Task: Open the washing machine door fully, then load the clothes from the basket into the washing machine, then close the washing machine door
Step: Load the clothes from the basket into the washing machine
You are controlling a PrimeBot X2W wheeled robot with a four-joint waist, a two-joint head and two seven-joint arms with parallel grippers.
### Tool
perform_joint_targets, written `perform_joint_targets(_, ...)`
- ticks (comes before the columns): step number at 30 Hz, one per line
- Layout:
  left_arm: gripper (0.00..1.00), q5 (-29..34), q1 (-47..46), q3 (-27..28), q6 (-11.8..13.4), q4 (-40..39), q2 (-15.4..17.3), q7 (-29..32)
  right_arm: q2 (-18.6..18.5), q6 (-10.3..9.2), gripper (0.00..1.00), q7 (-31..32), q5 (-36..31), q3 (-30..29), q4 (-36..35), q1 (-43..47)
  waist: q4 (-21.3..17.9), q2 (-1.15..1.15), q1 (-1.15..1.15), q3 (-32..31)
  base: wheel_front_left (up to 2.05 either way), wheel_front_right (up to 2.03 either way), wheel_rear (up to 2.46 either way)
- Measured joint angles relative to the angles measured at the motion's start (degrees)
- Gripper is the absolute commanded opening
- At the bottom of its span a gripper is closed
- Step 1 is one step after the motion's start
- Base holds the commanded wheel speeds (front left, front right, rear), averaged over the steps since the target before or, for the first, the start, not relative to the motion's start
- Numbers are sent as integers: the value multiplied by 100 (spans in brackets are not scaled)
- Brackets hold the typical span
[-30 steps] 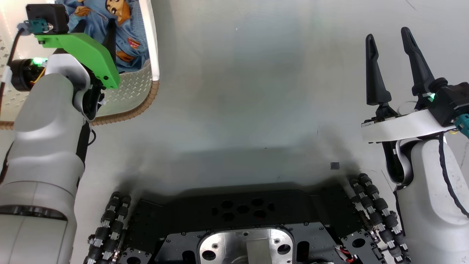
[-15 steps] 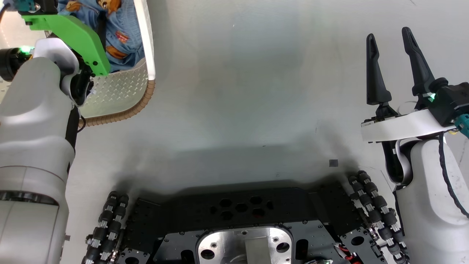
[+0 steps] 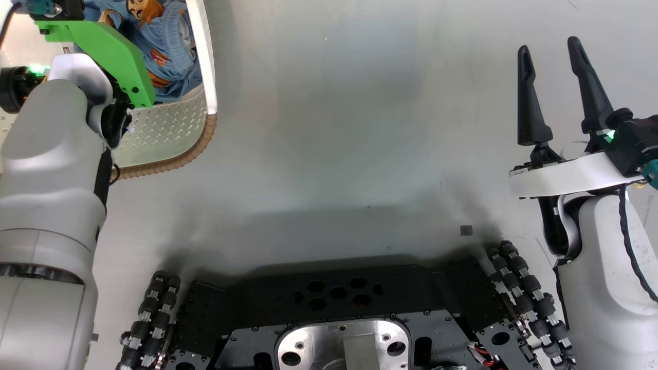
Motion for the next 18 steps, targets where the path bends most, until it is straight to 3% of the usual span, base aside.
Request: perform_joint_targets(18,0,-260,468,-89,0,1,-211,-811,-3,3,100,0,1,-204,118,-146,185,0,0,-683,0,0,0)
